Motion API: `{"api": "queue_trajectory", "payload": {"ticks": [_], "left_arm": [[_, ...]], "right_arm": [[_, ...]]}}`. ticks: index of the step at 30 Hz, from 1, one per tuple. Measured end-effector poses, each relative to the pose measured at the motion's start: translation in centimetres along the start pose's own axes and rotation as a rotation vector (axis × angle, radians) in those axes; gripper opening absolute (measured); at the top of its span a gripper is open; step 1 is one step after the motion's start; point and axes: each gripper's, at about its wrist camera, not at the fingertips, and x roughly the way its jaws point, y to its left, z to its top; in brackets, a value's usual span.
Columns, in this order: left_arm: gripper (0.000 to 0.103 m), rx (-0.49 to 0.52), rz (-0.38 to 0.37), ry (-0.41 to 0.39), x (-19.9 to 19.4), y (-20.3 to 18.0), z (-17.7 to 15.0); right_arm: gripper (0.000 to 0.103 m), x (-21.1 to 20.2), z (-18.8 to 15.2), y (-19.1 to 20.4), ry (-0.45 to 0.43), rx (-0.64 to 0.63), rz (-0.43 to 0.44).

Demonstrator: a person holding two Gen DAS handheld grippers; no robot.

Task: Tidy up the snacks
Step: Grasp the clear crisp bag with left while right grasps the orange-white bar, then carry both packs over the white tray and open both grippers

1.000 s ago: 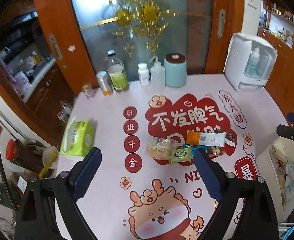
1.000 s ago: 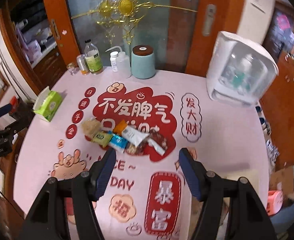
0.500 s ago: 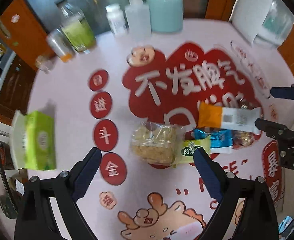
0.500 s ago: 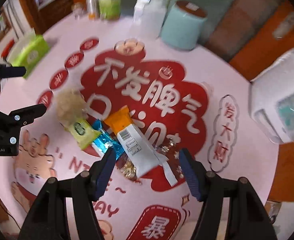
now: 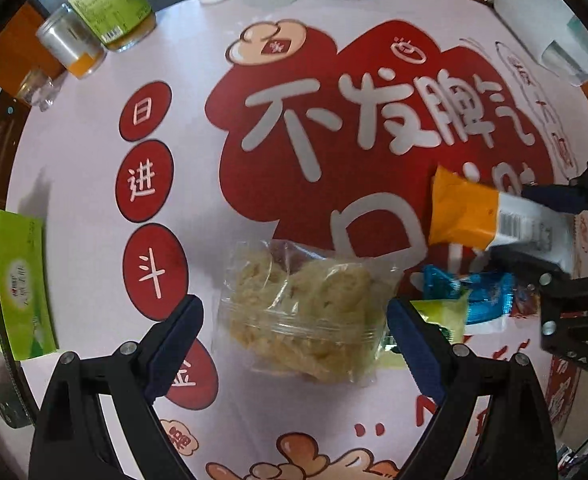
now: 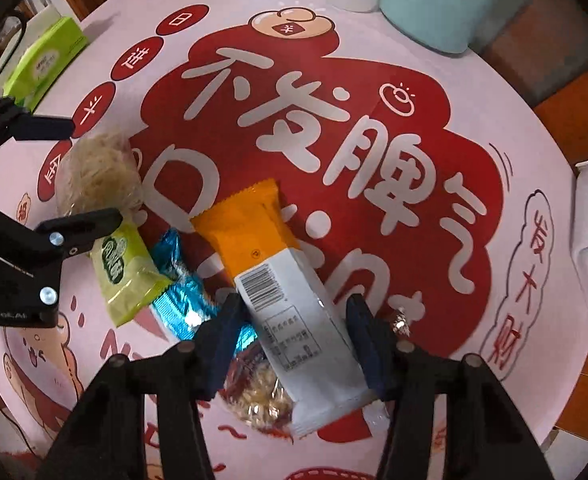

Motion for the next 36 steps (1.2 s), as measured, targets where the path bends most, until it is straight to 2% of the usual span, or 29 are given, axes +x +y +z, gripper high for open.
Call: {"api": "queue_trajectory", "payload": {"ticks": [5,7,8,9,16,22,27,30,36], "left_arm": [[0.090,-0.054,-0.049,0.003,0.7,1.2,0.0],[0.081,-0.065,-0.049,-0.002,0.9,1.7,-0.2],[0.072,-0.068,-0.049,-0.003,0.8,1.8,-0.2],[0.069,-0.076,-0.057,-0.004,0.8,2.0,-0.3],[0.067,-0.137,-0.030,-0.040,-0.6,2.8,-2.2],[0.067,-0.127,-0.003,-0.151,-6.5,1.9,-4.8],[0.067,-0.107,-0.019,-0.253,-12.8,0.9,-9.1],[0.067,-0.092,-0.043,-0.303,-15.8,-1.0,-11.4],[0.067,-0.053,-0.131,-0.362,-20.1,-4.9,-16.3]], "right_arm": [[0.045,-0.1,0.0,-0.5,-0.022,0.028,0.031],[0.041,-0.2,-0.2,-0.6,-0.031,0.047,0.033],[0.040,-0.3,-0.2,-0.6,-0.035,0.054,0.038],[0.039,-0.4,-0.3,-0.6,-0.038,0.060,0.045],[0.036,-2.5,-1.5,0.1,-0.094,0.100,0.050],[0.036,-7.3,-4.2,0.3,-0.174,0.152,0.078],[0.036,-10.7,-6.5,1.5,-0.238,0.222,0.105],[0.036,-12.6,-8.9,2.4,-0.275,0.270,0.110],[0.037,-16.9,-16.3,4.0,-0.353,0.370,0.106]]}}
